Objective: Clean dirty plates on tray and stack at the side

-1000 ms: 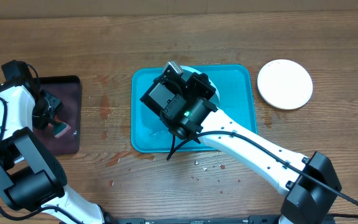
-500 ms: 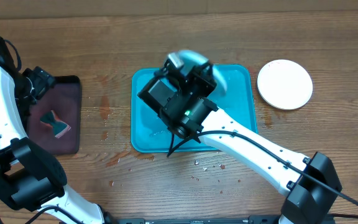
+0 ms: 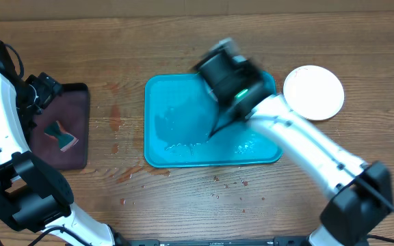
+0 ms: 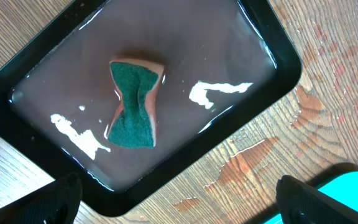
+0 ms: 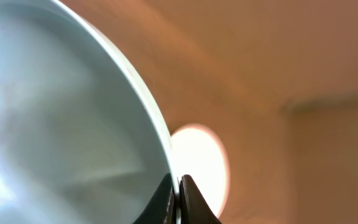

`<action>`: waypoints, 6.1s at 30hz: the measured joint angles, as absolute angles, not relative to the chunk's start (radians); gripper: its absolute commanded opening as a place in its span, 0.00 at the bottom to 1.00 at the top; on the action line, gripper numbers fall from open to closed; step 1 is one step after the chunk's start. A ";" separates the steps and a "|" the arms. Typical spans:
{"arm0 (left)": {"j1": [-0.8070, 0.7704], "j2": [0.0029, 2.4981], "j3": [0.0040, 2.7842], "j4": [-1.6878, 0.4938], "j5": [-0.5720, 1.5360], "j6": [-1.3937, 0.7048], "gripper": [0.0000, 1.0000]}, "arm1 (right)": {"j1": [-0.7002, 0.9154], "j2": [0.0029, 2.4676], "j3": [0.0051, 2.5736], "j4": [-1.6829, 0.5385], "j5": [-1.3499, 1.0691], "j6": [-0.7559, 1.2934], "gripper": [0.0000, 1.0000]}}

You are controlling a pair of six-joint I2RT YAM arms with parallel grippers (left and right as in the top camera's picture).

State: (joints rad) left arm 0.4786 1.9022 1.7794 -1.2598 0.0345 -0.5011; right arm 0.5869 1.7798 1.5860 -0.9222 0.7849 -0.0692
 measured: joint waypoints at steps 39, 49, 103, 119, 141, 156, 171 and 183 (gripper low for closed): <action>0.479 1.902 1.779 -1.258 0.035 -0.501 1.00 | -0.383 1.417 1.323 -1.228 -0.519 0.059 1.00; 0.479 1.902 1.779 -1.257 0.035 -0.501 1.00 | -0.294 1.060 1.326 -1.492 -0.535 -0.026 1.00; 0.479 1.902 1.779 -1.257 0.042 -0.501 1.00 | 0.043 0.013 0.018 -0.023 -0.203 0.142 1.00; 0.479 1.902 1.779 -1.257 0.042 -0.501 1.00 | 0.046 0.012 0.019 -0.087 -0.060 0.157 1.00; 0.470 1.791 1.763 -1.290 0.041 -0.502 1.00 | 0.046 0.012 0.019 -0.086 -0.059 0.157 1.00; 0.036 0.791 0.767 -0.492 0.213 -0.198 1.00 | 0.047 0.011 0.019 -0.088 -0.059 0.157 1.00; 0.019 0.049 0.207 -0.215 0.224 -0.152 1.00 | 0.047 0.011 0.019 -0.088 -0.052 0.158 1.00; 0.019 0.012 0.011 0.024 0.123 -0.149 1.00 | 0.047 0.011 0.019 -0.088 -0.052 0.158 1.00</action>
State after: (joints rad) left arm 0.0193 0.0124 0.0109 0.0238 0.1230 -0.1490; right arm 0.0467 0.0109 0.0185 -0.0879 -0.0517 0.1577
